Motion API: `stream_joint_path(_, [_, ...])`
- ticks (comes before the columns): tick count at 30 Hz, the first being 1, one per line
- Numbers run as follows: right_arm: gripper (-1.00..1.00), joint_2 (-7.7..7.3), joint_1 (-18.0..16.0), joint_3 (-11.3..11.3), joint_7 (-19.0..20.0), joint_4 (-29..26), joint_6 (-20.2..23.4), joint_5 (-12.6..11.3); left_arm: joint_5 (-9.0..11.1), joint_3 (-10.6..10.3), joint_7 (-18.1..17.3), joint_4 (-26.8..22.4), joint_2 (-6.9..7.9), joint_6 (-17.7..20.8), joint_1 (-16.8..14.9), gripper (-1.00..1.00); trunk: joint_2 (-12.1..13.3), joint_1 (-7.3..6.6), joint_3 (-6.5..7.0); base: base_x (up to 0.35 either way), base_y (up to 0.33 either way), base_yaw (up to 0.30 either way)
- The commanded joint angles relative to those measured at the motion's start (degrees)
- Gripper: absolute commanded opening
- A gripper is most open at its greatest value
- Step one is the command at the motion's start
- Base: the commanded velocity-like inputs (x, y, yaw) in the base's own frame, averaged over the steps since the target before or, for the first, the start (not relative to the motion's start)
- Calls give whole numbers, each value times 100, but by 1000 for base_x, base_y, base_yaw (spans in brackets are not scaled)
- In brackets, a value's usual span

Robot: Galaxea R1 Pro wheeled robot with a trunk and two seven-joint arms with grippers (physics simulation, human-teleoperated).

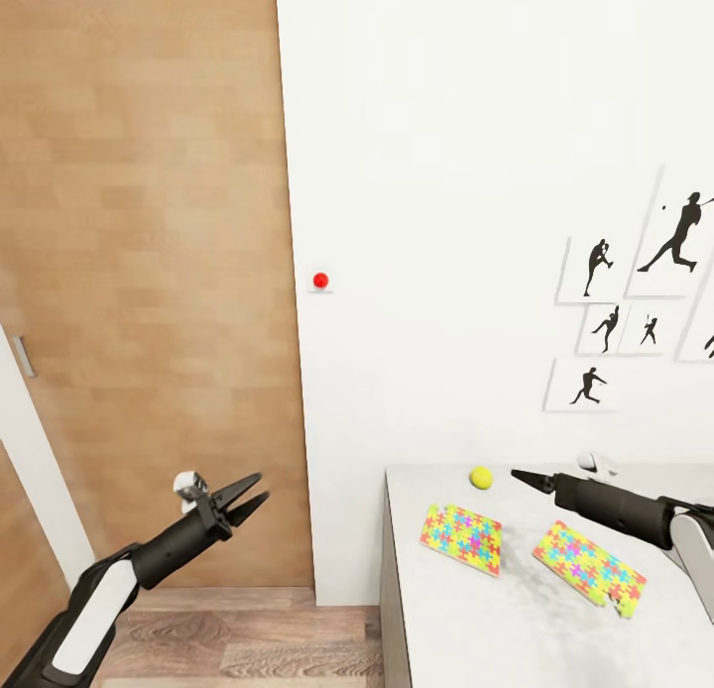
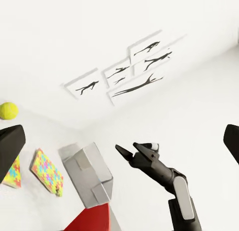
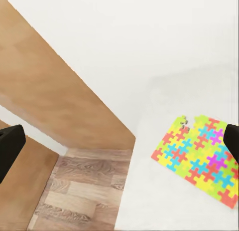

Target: Put all the toys in the child's room - the three board games (two on the bed and one on the table), the two jigsaw puzzles on the table, and the tennis ball on the table - inside the toy box on the table in the child's room.

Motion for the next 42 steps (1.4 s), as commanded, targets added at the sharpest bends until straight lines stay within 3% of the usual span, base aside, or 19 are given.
stream_joint_path(1, [100, 1, -4, -7, 27, 0, 31, 14, 21, 2, -3, 4, 1, 34, -2, 100, -5, 2, -2, 0, 0, 0])
stream_joint_path(6, [100, 149, -47, -3, -567, 133, 105, 2, -235, 139, 22, 177, 2, 32, -2, 100, -5, 2, -2, 0, 0, 0])
stream_joint_path(10, [100, 189, -110, -2, -758, 278, 119, 2, -342, 163, 69, 230, 2, 34, -2, 100, -5, 2, -2, 0, 0, 0])
stream_joint_path(15, [100, 241, -409, -1, -1292, 856, 136, -2, -484, 186, 377, 378, -3, 36, -2, 100, -5, 2, -2, 0, 0, 0])
stream_joint_path(20, [100, 292, -647, -1, -1546, 1282, 141, -4, -523, 188, 709, 430, -8, 37, -2, 100, -5, 2, -2, 0, 0, 0])
stream_joint_path(26, [100, 339, -775, 20, -1654, 1386, 143, -6, -543, 187, 981, 413, -14, 34, -2, 100, -5, 2, -2, 0, 0, 0])
stream_joint_path(33, [100, 367, -874, 266, -1712, 1360, 144, -10, -547, 179, 1490, 355, -39, 30, -2, 100, -5, 2, -23, 0, 0, 0])
stream_joint_path(42, [100, 494, -1374, 381, -1742, 2438, 139, 0, -548, 172, 1794, 200, -206, 29, -2, 100, -5, 2, -93, 0, 0, 0])
